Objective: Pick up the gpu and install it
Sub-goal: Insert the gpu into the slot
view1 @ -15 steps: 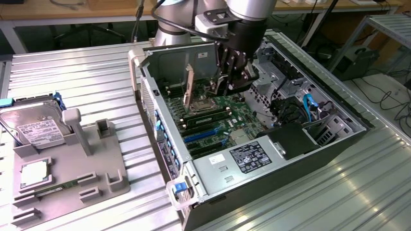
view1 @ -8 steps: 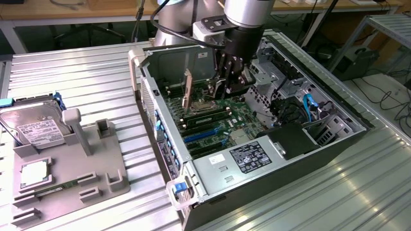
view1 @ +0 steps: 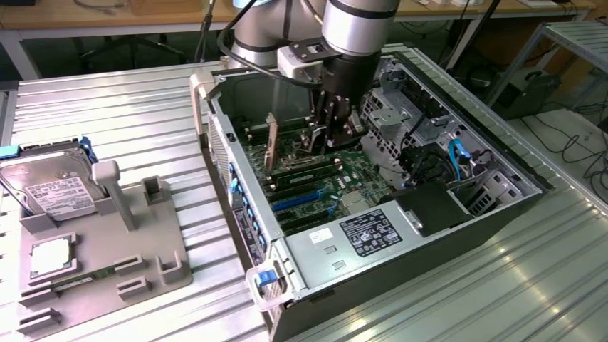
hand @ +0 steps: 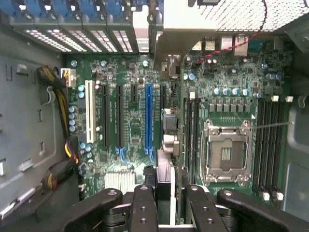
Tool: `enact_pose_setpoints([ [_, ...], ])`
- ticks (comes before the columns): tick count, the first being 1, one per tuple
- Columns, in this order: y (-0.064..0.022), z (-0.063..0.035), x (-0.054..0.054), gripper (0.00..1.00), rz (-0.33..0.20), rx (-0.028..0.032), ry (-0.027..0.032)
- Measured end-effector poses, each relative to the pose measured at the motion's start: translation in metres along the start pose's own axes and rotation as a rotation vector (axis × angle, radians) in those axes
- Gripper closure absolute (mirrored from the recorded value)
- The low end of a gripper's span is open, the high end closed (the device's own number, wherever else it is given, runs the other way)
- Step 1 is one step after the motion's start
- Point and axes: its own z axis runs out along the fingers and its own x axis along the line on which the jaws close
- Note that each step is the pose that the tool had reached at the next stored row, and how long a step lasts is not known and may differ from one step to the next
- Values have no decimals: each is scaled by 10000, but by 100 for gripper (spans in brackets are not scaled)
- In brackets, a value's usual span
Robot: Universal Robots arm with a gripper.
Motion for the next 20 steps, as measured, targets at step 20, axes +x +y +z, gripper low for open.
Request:
enact_pose_setpoints([
  [20, 28, 272, 83, 72, -69, -3, 10],
])
